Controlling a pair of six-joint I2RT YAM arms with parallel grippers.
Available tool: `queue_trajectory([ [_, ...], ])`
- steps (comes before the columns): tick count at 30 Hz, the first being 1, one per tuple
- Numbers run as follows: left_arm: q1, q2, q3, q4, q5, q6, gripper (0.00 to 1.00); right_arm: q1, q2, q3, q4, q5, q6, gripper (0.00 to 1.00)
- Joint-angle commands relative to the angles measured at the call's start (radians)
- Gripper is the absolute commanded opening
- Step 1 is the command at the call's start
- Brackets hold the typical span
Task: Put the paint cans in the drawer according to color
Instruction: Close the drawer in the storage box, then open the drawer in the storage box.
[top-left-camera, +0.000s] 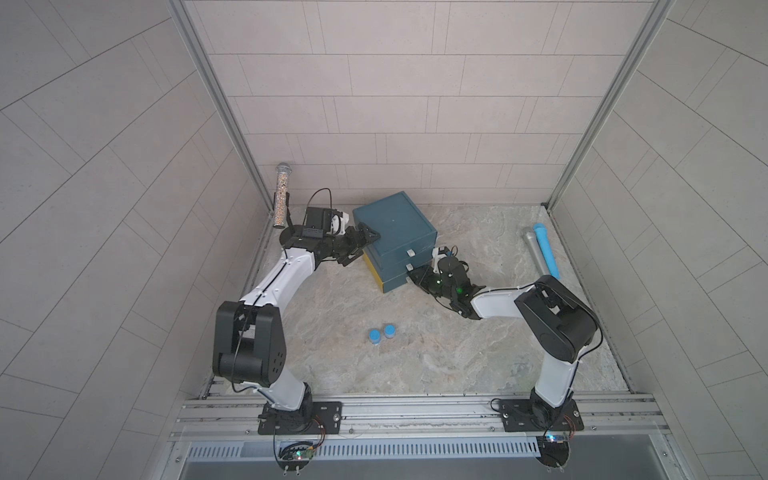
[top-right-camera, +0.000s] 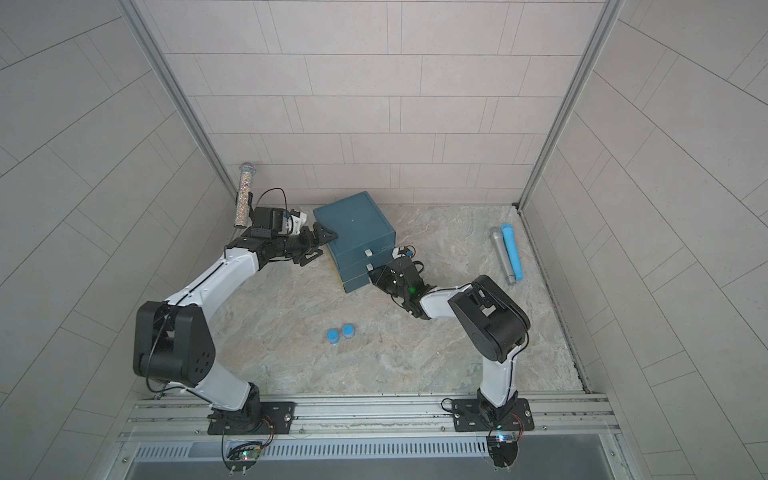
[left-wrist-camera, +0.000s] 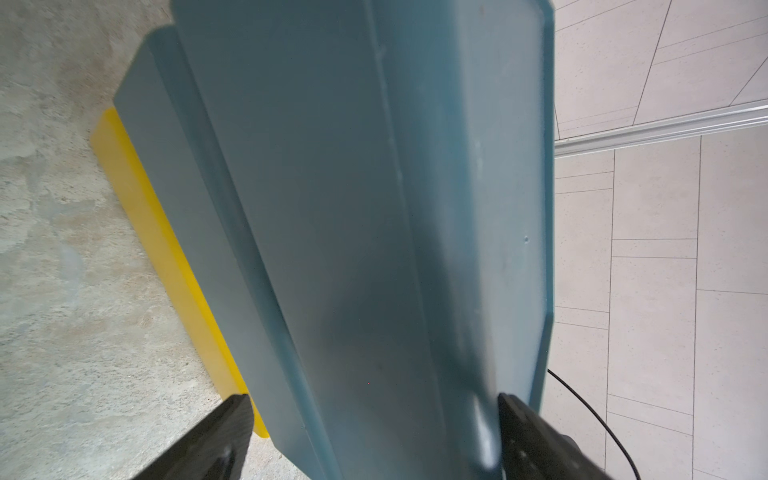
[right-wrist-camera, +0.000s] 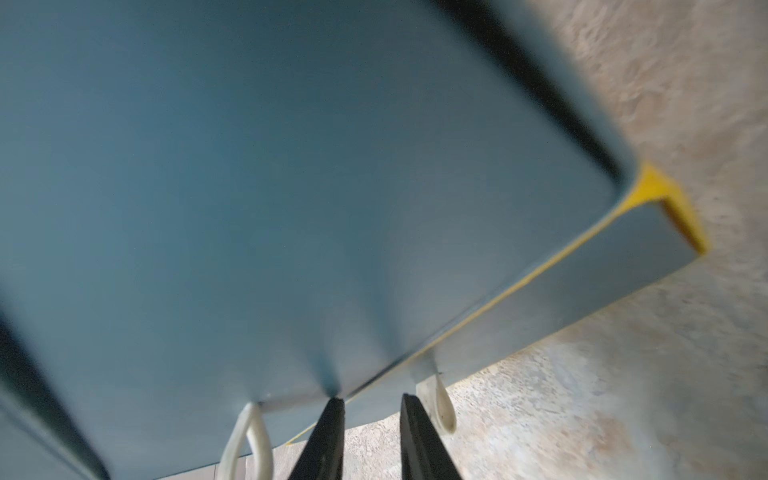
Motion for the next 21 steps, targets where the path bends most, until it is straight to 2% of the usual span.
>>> queue_trajectory([
  [1, 0.000, 0.029, -0.012, -0.101, -0.055, 0.013, 0.97, -0.001, -0.015, -0.025, 0.118, 0.005, 0.017, 0.31],
  [7, -0.001, 0.028, -0.011, -0.101, -0.052, 0.010, 0.97, 0.000, -0.021, -0.148, 0.211, 0.036, 0.018, 0.44],
  [14, -0.001, 0.028, -0.011, -0.101, -0.052, 0.012, 0.97, 0.010, 0.126, -0.139, 0.376, 0.000, 0.087, 0.45],
  [21, -0.001, 0.024, -0.010, -0.101, -0.052, 0.014, 0.97, 0.008, 0.221, -0.134, 0.502, 0.028, 0.136, 0.45],
])
